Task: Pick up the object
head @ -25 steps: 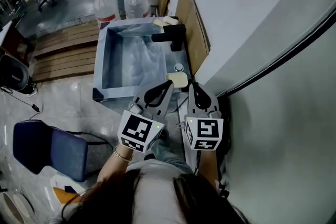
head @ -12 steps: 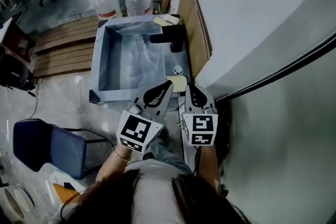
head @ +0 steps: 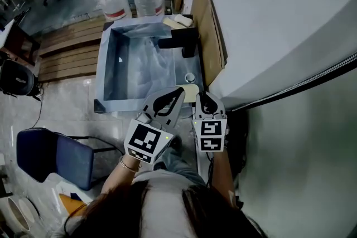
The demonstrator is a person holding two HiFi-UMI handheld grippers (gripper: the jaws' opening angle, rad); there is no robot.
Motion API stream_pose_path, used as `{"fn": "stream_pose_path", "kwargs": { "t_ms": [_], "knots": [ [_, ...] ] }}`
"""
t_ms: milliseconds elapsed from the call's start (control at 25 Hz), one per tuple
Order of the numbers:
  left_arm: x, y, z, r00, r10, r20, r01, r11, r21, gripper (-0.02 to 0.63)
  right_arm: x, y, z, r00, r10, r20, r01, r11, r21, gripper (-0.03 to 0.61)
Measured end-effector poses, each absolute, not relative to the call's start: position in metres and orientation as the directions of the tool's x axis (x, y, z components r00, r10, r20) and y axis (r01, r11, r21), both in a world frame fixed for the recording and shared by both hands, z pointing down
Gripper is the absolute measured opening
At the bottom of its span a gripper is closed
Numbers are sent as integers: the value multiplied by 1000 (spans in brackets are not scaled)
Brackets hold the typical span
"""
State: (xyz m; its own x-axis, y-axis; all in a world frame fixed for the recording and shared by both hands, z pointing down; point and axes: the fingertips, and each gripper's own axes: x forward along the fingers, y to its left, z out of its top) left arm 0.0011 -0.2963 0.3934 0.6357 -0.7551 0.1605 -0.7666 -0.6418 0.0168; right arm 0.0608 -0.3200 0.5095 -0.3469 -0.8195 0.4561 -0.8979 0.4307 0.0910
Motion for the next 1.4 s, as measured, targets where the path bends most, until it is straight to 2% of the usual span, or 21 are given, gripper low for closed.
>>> {"fn": "stream_pose_path", "kwargs": {
  "t_ms": [480, 1400],
  "knots": [
    [7, -321, 414, 637, -744, 202, -762, -647, 24, 8, 66, -340, 561, -319, -762, 563, -897, 435, 81, 40],
    [13, -359, 440, 634, -732, 247, -763, -644, 52, 8, 69, -363, 622, -280, -679, 679, -916, 400, 23, 60]
  ]
}}
